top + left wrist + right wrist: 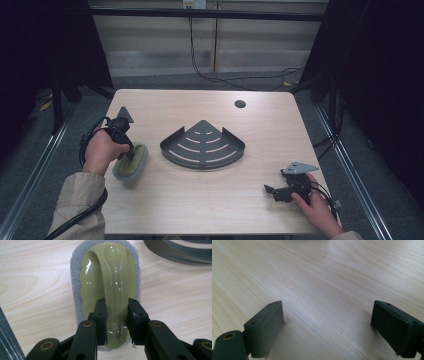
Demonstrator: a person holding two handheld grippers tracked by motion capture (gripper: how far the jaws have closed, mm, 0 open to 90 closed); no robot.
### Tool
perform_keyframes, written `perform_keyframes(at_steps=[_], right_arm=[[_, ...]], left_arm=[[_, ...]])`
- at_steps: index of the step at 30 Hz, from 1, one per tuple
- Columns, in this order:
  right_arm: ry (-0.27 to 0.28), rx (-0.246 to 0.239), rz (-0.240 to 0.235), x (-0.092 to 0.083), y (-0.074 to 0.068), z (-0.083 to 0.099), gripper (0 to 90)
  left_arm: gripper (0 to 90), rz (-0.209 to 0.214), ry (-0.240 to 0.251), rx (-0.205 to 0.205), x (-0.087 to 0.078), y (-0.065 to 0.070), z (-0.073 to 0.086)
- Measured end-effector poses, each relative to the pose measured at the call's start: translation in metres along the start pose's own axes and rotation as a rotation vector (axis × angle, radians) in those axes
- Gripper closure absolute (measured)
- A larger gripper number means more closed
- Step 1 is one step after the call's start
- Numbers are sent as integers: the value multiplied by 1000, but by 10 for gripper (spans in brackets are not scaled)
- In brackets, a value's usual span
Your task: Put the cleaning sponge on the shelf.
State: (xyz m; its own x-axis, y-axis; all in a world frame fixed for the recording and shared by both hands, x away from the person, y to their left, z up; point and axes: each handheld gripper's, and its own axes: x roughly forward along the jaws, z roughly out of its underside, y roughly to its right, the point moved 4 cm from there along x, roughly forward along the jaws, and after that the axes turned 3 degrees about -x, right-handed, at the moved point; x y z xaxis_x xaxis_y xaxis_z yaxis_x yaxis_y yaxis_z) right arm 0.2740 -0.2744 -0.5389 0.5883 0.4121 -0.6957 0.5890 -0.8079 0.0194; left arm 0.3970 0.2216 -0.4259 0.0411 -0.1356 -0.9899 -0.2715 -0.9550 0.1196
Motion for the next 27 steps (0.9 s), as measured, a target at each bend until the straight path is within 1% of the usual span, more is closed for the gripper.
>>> perform_keyframes(at_steps=[1, 2, 5, 6, 8, 10, 15, 17, 19, 20, 21, 25, 27], right_arm=[[0, 0, 0, 0, 0, 0, 105], [-1, 3, 0, 0, 0, 0, 105], [0, 0, 0, 0, 0, 0, 105], [0, 1, 0, 0, 0, 0, 105], [0, 1, 0, 0, 0, 0, 105], [1, -1, 0, 0, 0, 0, 105], [0, 1, 0, 0, 0, 0, 105], [0, 1, 0, 0, 0, 0, 105], [0, 1, 0, 0, 0, 0, 105], [1, -1, -1, 0, 0, 0, 105], [0, 1, 0, 0, 0, 0, 105], [0, 0, 0, 0, 0, 0, 105], [1, -1, 0, 0, 0, 0, 105]], left_arm=[[713, 1, -3, 14, -1, 0, -1], [712, 4, -6, 9, -3, 2, -2], [713, 8, -9, 22, -5, 4, -3], [713, 8, -12, 37, -8, 6, -6], [713, 7, -12, 41, -9, 7, -6], [712, 8, -20, 57, -11, 9, -8], [713, 5, -28, 71, -12, 13, -12], [713, 13, -33, 74, -13, 15, -14], [713, 16, -32, 85, -14, 17, -16], [713, 8, -29, 95, -15, 18, -17], [713, 11, -33, 105, -16, 20, -18], [713, 19, -27, 116, -20, 25, -22], [713, 19, -32, 129, -21, 27, -24]])
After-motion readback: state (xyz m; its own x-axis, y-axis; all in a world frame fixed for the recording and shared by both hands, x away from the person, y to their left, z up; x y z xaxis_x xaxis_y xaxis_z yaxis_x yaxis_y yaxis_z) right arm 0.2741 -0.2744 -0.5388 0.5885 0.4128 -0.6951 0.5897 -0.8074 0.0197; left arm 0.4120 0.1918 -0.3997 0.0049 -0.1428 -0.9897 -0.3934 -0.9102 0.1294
